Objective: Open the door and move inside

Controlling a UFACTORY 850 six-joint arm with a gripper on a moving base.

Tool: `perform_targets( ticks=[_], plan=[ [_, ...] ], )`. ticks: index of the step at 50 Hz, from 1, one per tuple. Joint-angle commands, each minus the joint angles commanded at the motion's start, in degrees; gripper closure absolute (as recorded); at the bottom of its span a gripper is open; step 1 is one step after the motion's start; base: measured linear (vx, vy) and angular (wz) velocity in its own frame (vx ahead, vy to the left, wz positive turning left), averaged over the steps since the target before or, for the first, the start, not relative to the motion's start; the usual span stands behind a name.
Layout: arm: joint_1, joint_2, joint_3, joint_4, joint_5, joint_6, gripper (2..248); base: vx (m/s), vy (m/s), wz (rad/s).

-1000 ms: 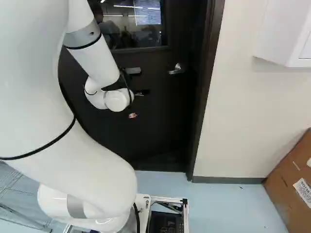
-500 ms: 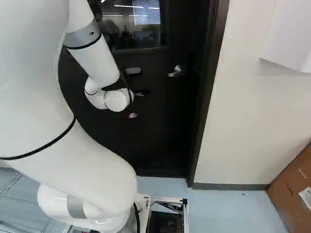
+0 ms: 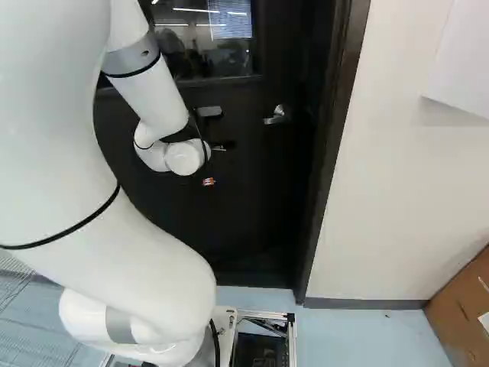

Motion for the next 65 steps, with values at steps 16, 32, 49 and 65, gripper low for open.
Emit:
perform_targets(
  ticks=[16, 32, 49, 65],
  plan=[
    [0.0, -0.1, -0.1, 0.2, 0.0, 0.0, 3, 0.000, 0.000, 0.000],
    [1.2, -3.8, -3.9, 7.4, 0.0, 0.0, 3, 0.000, 0.000, 0.000],
    [3.6, -7.7, -7.9, 17.6, 0.0, 0.0, 3, -0.011, 0.000, 0.001],
    [5.9, -10.9, -11.4, 22.8, 0.0, 0.0, 3, 0.000, 0.000, 0.000]
  ],
)
